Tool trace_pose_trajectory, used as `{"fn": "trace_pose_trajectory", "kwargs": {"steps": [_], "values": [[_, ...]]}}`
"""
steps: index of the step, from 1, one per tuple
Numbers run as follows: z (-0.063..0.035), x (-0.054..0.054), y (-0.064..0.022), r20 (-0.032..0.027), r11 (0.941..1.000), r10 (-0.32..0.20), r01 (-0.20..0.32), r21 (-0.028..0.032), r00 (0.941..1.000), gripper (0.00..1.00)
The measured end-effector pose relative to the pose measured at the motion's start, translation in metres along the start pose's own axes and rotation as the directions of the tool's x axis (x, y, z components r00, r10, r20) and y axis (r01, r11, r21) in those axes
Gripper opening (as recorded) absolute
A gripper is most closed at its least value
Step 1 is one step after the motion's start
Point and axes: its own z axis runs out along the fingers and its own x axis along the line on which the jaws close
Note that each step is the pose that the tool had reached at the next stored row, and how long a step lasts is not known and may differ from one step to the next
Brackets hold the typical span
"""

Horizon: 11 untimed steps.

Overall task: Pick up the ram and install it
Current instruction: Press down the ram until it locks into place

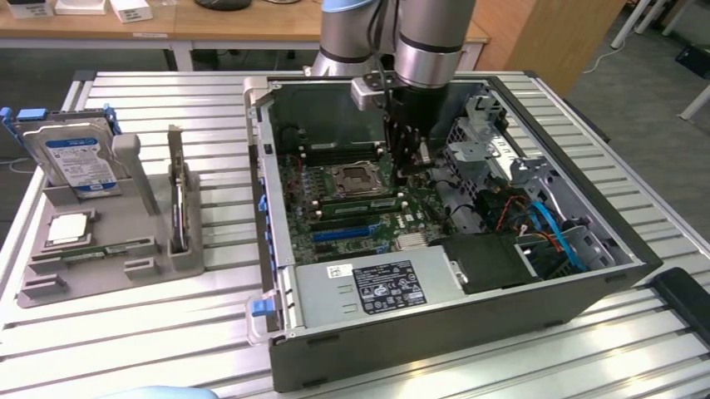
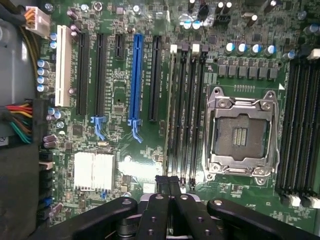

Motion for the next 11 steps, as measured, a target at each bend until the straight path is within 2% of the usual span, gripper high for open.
{"fn": "trace_pose_trajectory", "kwargs": {"steps": [6,11], "values": [[0.0104,-0.001,-0.0024,0.0002,1.0000,0.007,-0.007,-0.0025,1.0000,0.10],[0.0148,-0.001,-0.0030,0.0002,0.9999,0.011,-0.011,-0.0052,0.9999,0.10]]}}
